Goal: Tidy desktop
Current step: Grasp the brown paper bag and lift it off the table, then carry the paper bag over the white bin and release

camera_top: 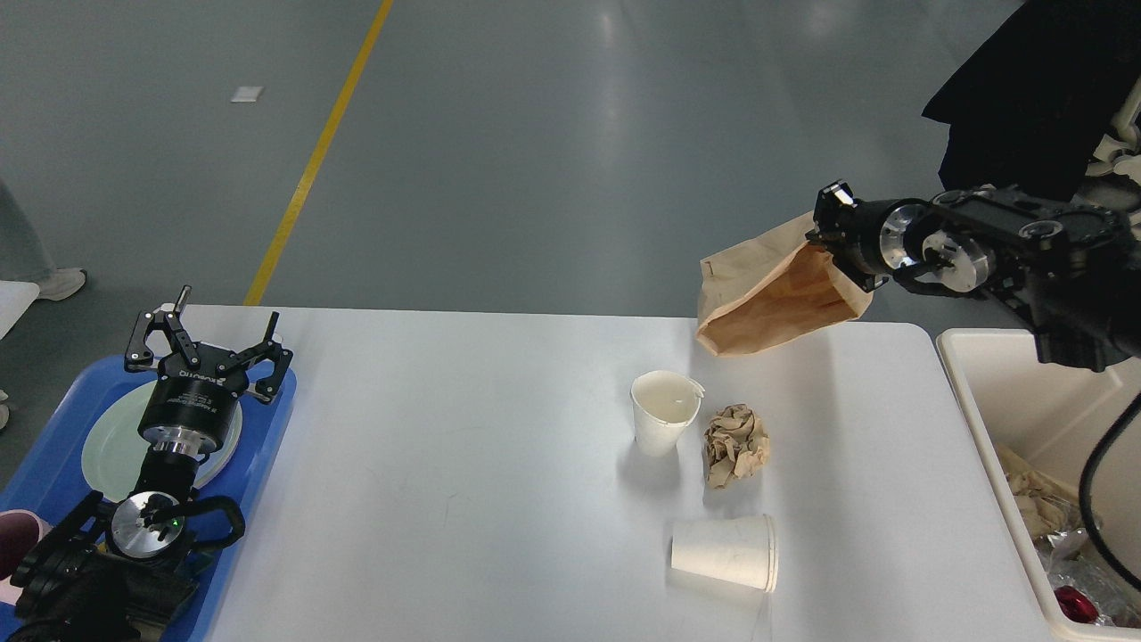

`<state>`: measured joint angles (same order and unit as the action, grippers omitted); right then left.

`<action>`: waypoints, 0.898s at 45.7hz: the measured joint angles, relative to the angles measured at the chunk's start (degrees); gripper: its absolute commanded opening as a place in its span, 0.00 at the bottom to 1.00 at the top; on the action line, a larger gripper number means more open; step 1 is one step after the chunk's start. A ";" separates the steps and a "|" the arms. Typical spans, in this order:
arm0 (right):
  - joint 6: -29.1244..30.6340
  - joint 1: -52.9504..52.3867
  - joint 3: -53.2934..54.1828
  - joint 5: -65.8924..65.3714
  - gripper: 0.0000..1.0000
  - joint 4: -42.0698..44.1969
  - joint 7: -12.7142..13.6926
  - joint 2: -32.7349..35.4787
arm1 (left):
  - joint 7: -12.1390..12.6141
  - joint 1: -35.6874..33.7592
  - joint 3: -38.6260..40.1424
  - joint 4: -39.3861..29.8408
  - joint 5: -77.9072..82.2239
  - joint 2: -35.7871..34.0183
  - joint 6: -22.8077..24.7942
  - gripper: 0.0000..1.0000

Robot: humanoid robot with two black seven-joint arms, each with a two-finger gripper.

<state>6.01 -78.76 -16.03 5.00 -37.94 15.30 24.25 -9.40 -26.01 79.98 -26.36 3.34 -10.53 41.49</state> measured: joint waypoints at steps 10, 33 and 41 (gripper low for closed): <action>0.06 -9.20 -4.63 -0.08 0.00 -6.00 1.88 5.17 | 0.00 0.00 0.00 0.00 0.00 -0.01 0.00 0.96; 0.83 -11.44 -28.02 -8.07 0.00 -6.07 2.97 16.50 | 0.00 0.07 0.00 0.00 0.00 -0.03 0.00 0.96; 0.85 -7.03 -31.03 -12.44 0.00 -4.19 2.55 23.59 | 0.00 0.09 0.00 0.00 0.00 -0.03 0.00 0.96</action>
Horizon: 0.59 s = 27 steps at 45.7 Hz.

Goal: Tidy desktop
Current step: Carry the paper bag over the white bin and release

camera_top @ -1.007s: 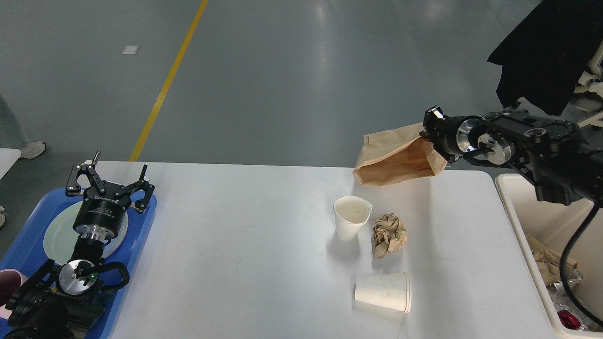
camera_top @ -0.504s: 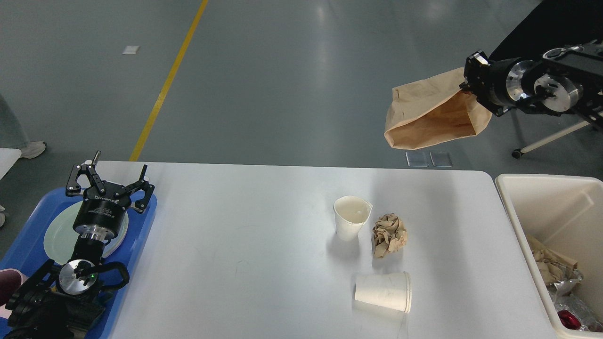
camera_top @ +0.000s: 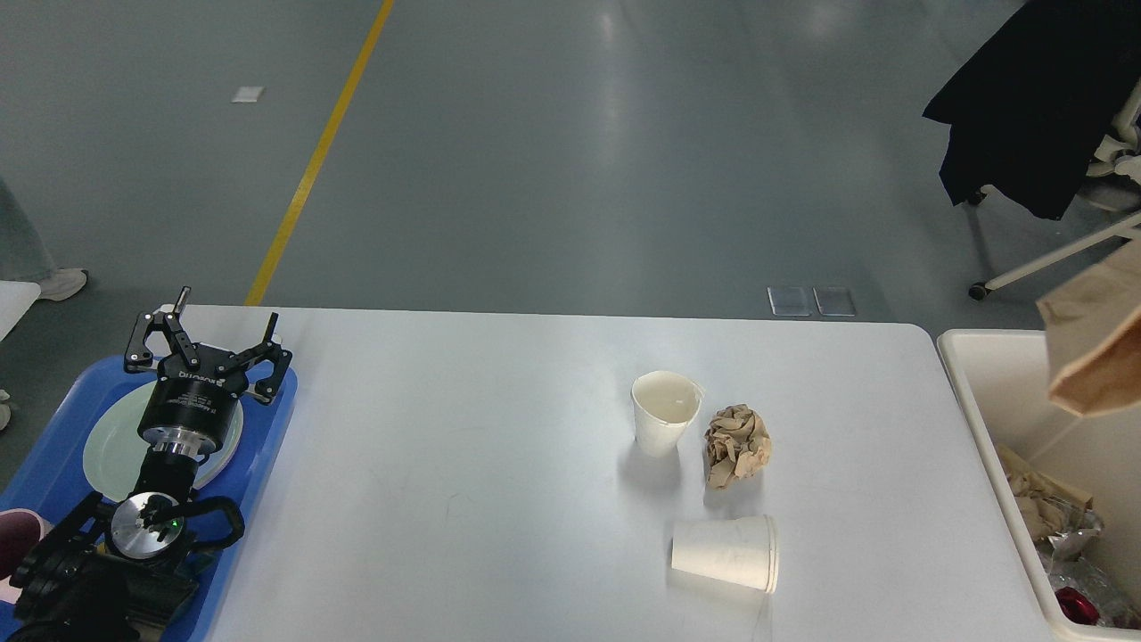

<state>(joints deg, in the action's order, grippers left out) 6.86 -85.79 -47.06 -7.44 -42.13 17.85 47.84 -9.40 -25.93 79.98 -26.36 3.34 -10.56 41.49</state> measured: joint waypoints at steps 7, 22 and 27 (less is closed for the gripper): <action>0.05 8.59 0.35 -1.83 0.00 4.08 -0.46 2.71 | 0.00 0.01 0.00 0.02 0.00 0.00 0.00 0.96; -0.96 26.19 3.28 -1.98 0.00 7.46 -2.40 -4.64 | 0.00 0.00 0.01 0.02 0.00 0.01 0.00 0.96; -1.16 31.63 5.50 -1.97 0.00 9.08 -2.54 -8.06 | 0.00 -0.05 0.01 0.01 0.00 0.01 0.00 0.96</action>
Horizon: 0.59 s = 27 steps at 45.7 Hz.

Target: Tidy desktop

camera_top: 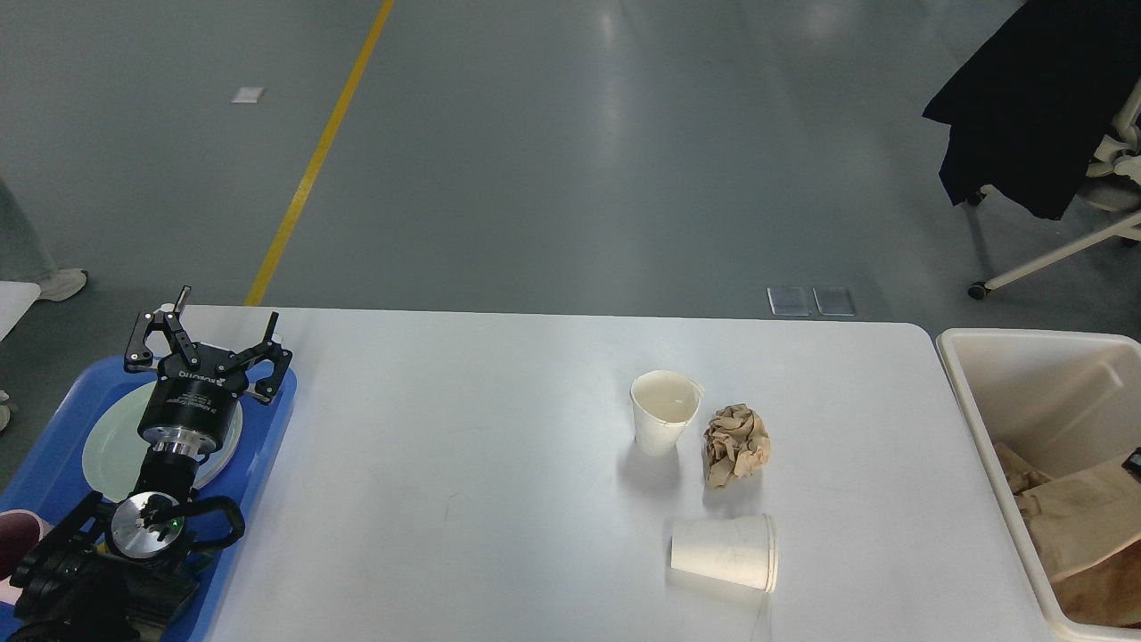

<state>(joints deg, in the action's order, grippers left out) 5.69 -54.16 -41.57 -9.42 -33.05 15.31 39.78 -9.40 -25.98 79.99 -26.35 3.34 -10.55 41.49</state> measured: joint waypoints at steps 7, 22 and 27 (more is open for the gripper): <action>-0.19 5.63 1.90 0.00 0.00 2.10 -0.01 -3.87 | 0.00 -0.02 0.00 -0.01 0.00 0.00 0.00 0.96; -0.17 11.43 2.11 0.18 0.00 9.86 0.05 -10.17 | 0.00 -0.02 -0.01 -0.01 0.00 0.00 0.00 0.96; -0.17 12.06 2.17 0.26 0.00 10.77 0.06 -11.05 | 0.00 -0.02 -0.01 -0.01 0.00 0.00 0.00 0.96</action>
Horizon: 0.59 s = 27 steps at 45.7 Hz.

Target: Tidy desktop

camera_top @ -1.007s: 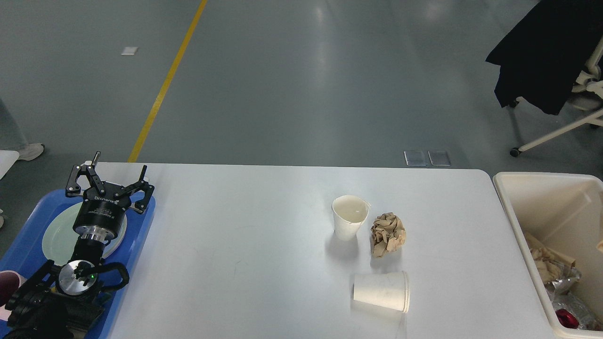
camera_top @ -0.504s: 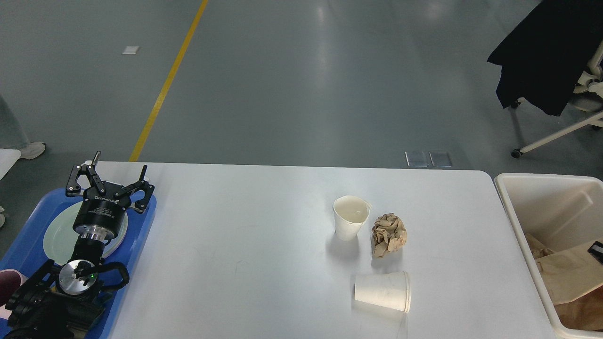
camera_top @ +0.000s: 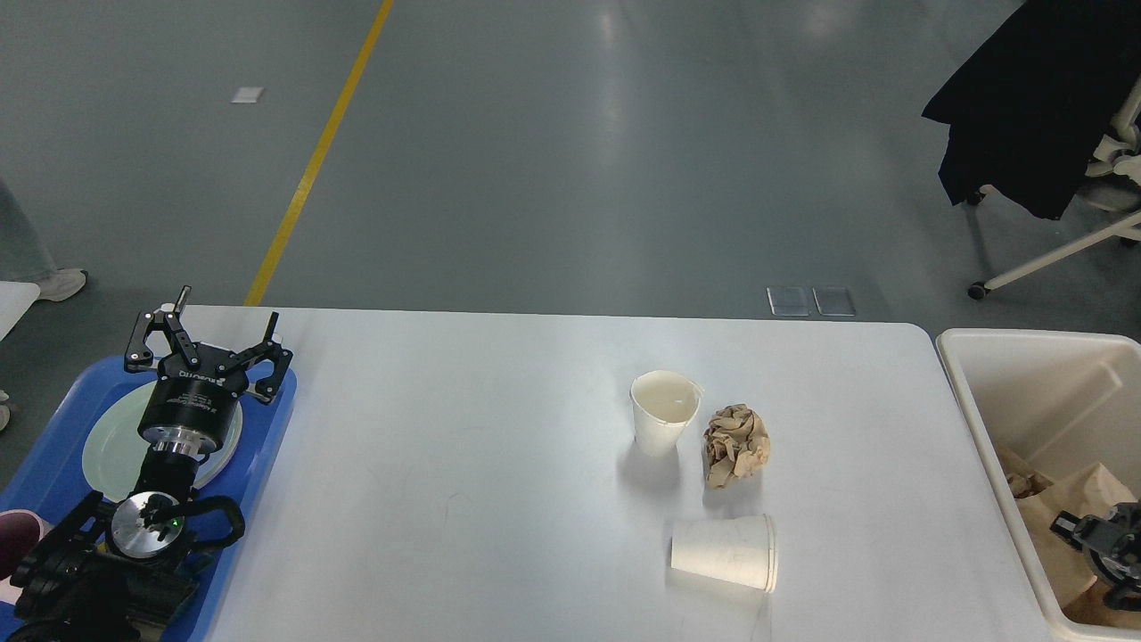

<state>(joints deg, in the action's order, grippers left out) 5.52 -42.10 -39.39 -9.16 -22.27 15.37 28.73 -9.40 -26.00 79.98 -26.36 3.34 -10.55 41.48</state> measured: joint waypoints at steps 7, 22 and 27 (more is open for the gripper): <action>-0.05 0.16 0.15 0.06 0.49 0.20 0.01 -0.40 | 0.00 0.00 0.00 0.00 0.00 0.00 0.00 0.96; -6.71 0.13 0.62 0.11 1.00 -0.08 0.18 0.15 | 0.00 -0.01 0.00 0.02 0.00 0.00 -0.01 0.96; -6.82 -0.10 0.63 0.13 1.00 -0.23 0.19 0.32 | 0.00 -0.01 0.00 0.02 0.00 0.00 -0.01 0.97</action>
<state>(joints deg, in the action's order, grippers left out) -1.29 -42.20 -38.76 -9.03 -22.50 15.56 29.05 -9.40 -26.02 79.98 -26.33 3.34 -10.55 41.48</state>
